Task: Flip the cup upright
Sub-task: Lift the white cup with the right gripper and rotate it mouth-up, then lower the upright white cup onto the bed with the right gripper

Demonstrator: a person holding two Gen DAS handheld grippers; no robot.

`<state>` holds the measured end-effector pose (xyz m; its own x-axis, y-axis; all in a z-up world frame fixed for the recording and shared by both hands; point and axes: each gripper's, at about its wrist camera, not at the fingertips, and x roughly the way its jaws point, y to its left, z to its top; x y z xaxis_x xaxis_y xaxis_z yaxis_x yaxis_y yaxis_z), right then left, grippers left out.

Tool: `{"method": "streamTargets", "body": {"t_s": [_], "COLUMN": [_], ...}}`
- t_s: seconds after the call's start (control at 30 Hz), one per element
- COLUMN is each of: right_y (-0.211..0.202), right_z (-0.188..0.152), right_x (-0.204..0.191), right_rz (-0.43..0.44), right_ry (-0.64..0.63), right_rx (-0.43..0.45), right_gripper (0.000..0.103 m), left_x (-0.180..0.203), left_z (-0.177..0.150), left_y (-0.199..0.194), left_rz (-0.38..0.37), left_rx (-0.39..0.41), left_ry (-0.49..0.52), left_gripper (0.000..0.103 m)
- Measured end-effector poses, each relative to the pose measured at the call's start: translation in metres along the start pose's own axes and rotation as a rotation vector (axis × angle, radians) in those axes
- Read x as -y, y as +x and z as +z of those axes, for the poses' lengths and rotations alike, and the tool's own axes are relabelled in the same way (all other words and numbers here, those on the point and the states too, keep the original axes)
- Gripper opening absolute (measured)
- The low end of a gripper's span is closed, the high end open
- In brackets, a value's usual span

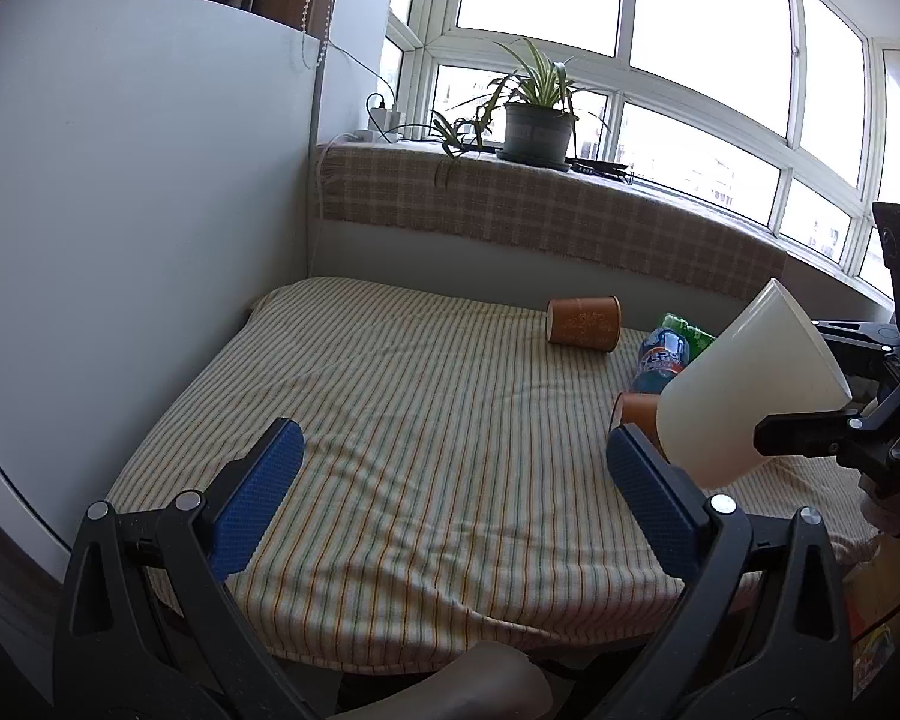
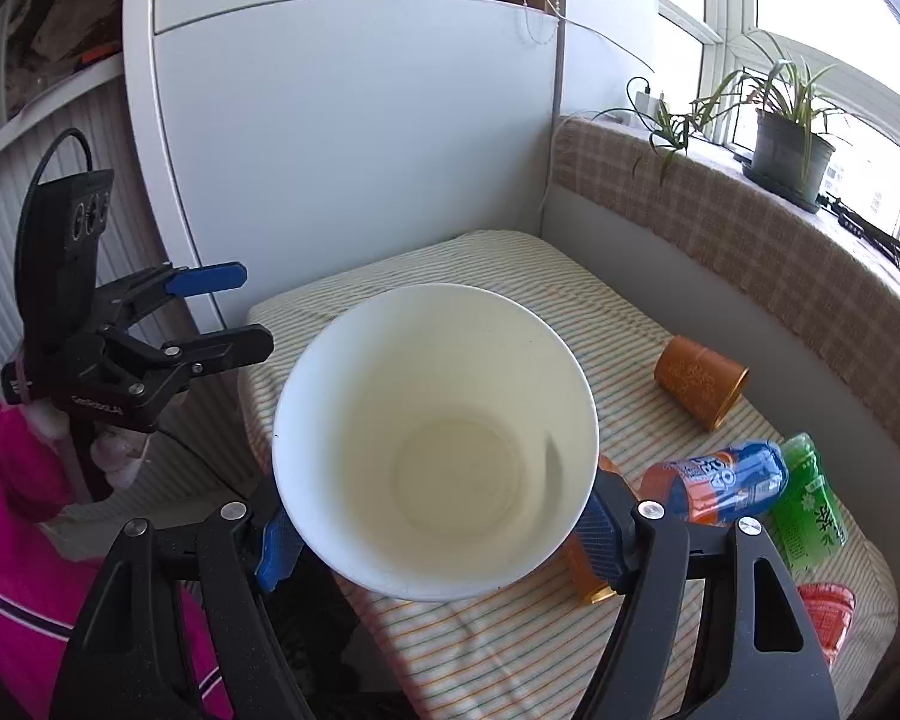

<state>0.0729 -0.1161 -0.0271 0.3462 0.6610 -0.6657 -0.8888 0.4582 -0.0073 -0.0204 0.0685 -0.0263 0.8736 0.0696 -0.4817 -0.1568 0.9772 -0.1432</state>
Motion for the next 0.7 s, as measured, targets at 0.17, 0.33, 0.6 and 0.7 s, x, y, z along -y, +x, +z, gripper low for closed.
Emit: {"method": "streamTargets", "body": {"t_s": [0.17, 0.33, 0.6, 0.7], "right_y": [-0.032, -0.046, -0.033, -0.019], "right_z": [-0.046, -0.087, -0.118, -0.124], "right_x": [0.014, 0.035, 0.068, 0.087], "right_rz": [-0.005, -0.029, 0.036, 0.064], "right_ry": [0.197, 0.342, 0.52, 0.608], "right_rx": [-0.04, -0.124, -0.213, -0.239], "right_gripper": [0.075, 0.075, 0.075, 0.075], "left_x": [0.026, 0.05, 0.06, 0.057], "left_z": [-0.006, -0.014, -0.015, -0.014], "left_y": [0.005, 0.007, 0.001, 0.0], "left_rz": [-0.054, -0.105, -0.11, -0.097], "left_rx": [-0.014, -0.031, -0.026, -0.024], "left_ry": [0.032, 0.064, 0.08, 0.077], "left_gripper": [0.103, 0.103, 0.103, 0.103]}}
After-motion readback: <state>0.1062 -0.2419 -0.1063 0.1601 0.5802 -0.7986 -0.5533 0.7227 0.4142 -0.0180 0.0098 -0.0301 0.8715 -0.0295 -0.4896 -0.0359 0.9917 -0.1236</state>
